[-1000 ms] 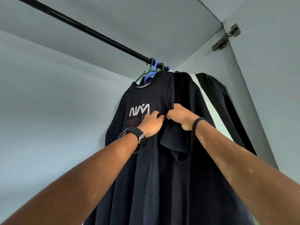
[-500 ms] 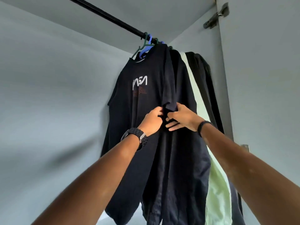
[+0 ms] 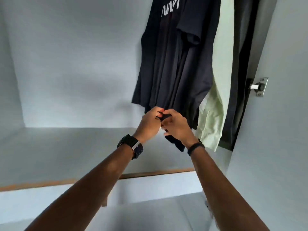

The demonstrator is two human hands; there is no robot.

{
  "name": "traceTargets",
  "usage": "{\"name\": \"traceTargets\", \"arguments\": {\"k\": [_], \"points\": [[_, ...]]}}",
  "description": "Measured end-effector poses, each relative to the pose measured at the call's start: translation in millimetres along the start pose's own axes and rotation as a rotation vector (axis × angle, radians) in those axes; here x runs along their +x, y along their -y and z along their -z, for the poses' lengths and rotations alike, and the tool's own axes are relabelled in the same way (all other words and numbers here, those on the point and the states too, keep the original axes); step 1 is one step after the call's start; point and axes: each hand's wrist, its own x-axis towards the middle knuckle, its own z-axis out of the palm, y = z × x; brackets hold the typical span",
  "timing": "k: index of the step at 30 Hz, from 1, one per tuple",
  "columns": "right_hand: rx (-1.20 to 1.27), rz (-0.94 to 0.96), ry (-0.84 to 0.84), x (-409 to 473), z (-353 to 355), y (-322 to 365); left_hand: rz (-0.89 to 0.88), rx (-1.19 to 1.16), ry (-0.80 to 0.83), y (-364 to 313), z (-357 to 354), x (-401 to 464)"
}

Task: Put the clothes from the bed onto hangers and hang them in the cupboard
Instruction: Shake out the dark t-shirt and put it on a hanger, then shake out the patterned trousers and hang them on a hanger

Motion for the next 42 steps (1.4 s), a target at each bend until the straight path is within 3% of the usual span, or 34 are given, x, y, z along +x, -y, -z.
{"name": "traceTargets", "arguments": {"k": [10, 18, 29, 36, 42], "points": [[-0.09, 0.078, 0.507, -202.0, -106.4, -62.4, 0.484, 0.203, -0.142, 65.1, 32.9, -275.4], [-0.13, 0.145, 1.024, -378.4, -203.2, -22.9, 0.936, 0.21, -0.491, 37.8, 104.9, -510.5], [-0.286, 0.657, 1.756, -729.0, -280.1, 95.4, 1.262, 0.297, -0.908, -109.1, 154.5, -862.3], [-0.243, 0.92, 2.006, -934.0, -278.1, 182.8, 1.474, 0.349, -1.276, -212.7, 164.1, -1047.2], [-0.203, 1.165, 2.106, -1075.5, -286.4, 247.1, 1.58, 0.393, -1.537, -271.3, 177.8, -1170.8]]}}
